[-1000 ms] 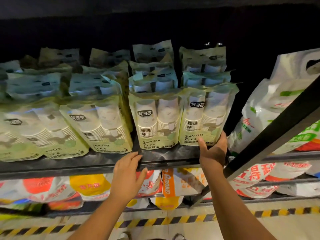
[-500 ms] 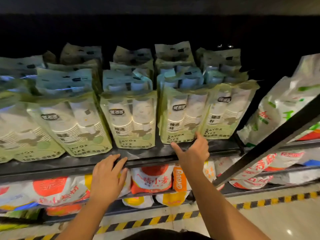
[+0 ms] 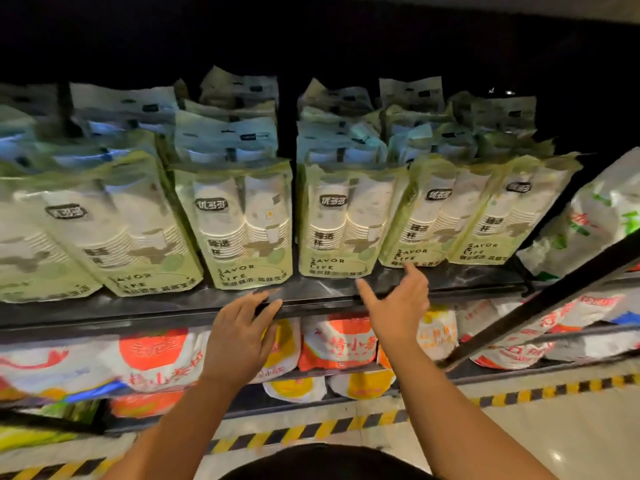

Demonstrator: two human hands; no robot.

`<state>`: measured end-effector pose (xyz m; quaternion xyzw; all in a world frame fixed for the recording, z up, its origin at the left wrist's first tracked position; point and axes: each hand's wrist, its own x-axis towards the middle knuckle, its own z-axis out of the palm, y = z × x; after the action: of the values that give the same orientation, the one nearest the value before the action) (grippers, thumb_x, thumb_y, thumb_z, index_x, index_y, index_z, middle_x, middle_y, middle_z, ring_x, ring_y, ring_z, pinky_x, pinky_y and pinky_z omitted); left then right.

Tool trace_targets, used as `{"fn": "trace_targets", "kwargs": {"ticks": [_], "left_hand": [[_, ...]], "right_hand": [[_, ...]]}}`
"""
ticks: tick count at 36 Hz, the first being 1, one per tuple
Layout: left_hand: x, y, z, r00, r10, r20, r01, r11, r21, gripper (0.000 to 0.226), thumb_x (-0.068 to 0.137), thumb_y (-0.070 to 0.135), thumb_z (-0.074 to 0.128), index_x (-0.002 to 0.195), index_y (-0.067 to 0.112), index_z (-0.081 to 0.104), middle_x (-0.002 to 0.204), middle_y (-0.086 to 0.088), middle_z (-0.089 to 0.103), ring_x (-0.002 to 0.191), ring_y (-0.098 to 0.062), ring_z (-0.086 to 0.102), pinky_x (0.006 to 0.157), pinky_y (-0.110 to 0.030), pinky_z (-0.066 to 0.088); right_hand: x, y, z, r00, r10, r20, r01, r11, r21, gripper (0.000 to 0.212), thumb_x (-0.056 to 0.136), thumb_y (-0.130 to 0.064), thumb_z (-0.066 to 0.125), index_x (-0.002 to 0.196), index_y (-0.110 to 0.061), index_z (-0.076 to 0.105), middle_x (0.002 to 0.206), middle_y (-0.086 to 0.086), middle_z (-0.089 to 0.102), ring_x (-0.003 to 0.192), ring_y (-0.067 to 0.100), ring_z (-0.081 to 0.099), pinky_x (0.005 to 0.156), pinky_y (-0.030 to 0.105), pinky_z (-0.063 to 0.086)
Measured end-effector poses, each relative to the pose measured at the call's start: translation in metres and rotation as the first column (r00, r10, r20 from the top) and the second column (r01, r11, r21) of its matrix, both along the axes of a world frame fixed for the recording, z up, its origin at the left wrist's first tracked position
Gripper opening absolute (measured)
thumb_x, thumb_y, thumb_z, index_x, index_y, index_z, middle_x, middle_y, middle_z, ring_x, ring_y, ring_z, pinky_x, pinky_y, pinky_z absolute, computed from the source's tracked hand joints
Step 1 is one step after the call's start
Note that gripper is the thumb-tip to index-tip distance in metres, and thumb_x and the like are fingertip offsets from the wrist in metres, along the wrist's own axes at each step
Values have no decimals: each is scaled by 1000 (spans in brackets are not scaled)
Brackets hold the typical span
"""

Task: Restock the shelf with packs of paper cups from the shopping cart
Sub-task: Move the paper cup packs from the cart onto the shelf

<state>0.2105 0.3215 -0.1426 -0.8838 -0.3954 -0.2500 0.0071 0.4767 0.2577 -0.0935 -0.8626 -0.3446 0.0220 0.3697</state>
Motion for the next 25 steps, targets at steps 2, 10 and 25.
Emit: {"fn": "trace_targets", "kwargs": {"ticks": [2,10,25], "left_hand": [[-9,2,0,1000,6,-10,-6,1000,5,40,91,28,63,129,18,68,129,-10,63,117,-33,59,96,-48,48],[-33,2,6,996,87,2,-87,996,28,39,92,30,52,125,20,70,128,-6,63,113,-27,55,93,-45,46],[-87,5,16,928,324,-183,-343,935,-84,47,94,31,51,138,18,60,133,-14,60,117,-37,57,99,-53,47]], "right_hand": [[-13,9,-2,999,41,11,-41,999,-31,93,74,-63,76,141,-6,44,141,14,45,134,34,39,107,52,32],[-3,26,1,999,40,-31,-42,997,-63,73,82,-57,72,133,-9,52,132,12,53,129,31,45,105,52,34],[-97,24,-20,848,530,17,-526,837,152,52,86,-48,63,124,-12,56,123,5,56,119,20,48,103,42,44]]}}
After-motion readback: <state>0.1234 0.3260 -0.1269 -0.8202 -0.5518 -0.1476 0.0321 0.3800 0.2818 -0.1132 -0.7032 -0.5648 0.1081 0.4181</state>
